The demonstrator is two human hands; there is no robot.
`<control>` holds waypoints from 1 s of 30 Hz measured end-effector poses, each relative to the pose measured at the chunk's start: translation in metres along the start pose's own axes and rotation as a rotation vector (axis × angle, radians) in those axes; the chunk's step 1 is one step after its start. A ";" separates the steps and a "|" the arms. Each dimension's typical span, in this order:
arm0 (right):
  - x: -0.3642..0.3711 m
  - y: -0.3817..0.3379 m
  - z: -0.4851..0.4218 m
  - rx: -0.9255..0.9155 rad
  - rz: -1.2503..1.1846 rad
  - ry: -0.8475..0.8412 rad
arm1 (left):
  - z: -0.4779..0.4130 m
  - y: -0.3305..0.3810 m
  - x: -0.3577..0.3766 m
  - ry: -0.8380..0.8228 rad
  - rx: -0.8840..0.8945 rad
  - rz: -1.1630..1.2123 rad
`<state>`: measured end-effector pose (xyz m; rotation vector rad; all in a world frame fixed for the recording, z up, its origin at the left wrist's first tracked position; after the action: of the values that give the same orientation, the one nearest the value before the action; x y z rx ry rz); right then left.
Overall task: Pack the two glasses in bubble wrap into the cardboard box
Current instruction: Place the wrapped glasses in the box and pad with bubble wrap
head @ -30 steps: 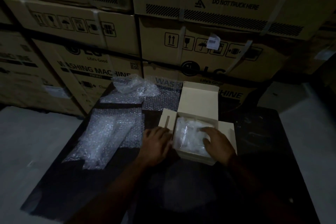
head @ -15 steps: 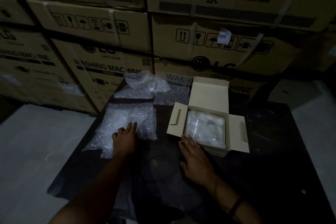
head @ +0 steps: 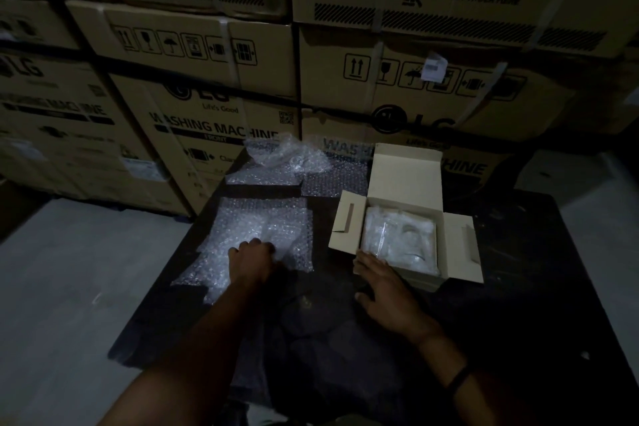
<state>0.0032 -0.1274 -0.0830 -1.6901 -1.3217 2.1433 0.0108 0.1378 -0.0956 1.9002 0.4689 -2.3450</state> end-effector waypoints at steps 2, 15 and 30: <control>-0.001 0.000 -0.001 0.005 -0.018 -0.003 | 0.004 -0.008 -0.010 0.162 -0.037 0.080; -0.003 0.004 -0.004 0.064 -0.122 -0.024 | -0.010 -0.059 0.016 0.065 -0.314 0.353; -0.010 -0.005 0.001 0.181 -0.298 -0.006 | 0.001 -0.017 -0.146 -0.231 0.385 1.403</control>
<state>0.0037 -0.1307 -0.0729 -1.3276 -1.2466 2.0266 0.0382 0.1354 0.0484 1.2104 -1.0560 -1.5785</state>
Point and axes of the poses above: each hand's wrist, its own z-axis away from the middle knuckle, its own x-axis out of the palm, y = z × x, the point moved 8 cm from there along -z, towards the middle knuckle, and after that the axes turned 14 degrees about -z, right-handed, at the moved point
